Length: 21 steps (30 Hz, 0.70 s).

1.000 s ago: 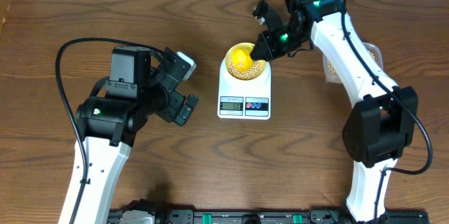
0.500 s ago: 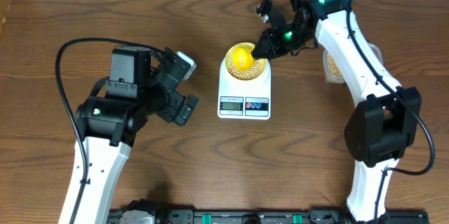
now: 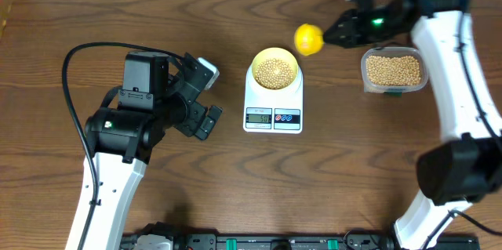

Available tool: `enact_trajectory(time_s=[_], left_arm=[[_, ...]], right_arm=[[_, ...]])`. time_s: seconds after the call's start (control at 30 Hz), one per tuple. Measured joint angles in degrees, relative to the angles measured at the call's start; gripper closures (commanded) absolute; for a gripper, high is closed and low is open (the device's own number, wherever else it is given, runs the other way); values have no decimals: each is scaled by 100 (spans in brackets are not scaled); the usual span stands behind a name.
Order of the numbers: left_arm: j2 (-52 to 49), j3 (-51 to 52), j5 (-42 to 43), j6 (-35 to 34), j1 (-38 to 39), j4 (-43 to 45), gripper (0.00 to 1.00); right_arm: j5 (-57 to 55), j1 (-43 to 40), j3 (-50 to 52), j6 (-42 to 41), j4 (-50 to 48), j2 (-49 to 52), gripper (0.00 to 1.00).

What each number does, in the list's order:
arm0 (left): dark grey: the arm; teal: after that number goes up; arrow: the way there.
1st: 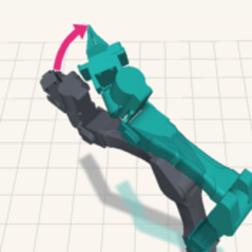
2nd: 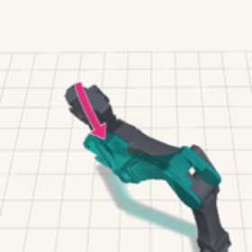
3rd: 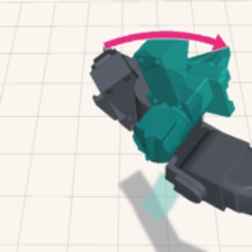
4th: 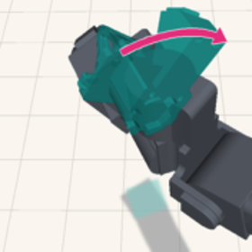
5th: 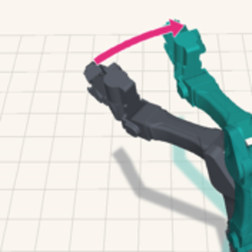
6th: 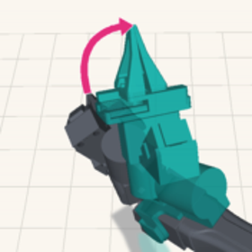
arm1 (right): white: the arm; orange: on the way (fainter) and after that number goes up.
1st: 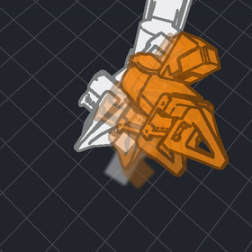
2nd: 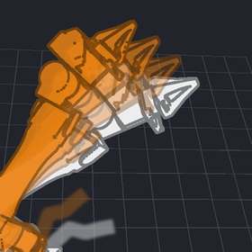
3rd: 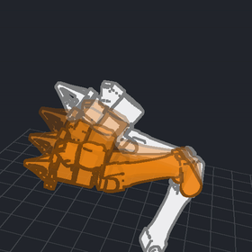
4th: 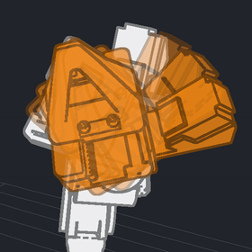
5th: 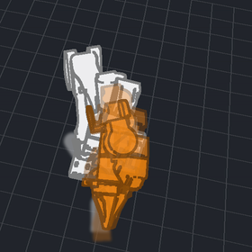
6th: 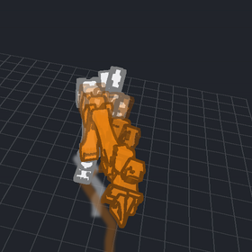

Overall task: Scoop item into bowl and weigh 50g on scale
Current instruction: 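Lift the scoop and carry it right to the soybean tub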

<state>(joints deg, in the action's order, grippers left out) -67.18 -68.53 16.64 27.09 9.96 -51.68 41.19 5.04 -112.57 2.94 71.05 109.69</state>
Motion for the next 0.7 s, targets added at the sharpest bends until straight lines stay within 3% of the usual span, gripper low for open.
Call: enact_trajectory(time_s=[0.47, 0.7], left_arm=[[0, 0, 0, -2, 0, 0, 2], [0, 0, 0, 0, 0, 0, 2]], right_arm=[[-101, -1952, -31, -66, 898, -400, 99], [-1110, -2334, -31, -424, 951, -400, 99]])
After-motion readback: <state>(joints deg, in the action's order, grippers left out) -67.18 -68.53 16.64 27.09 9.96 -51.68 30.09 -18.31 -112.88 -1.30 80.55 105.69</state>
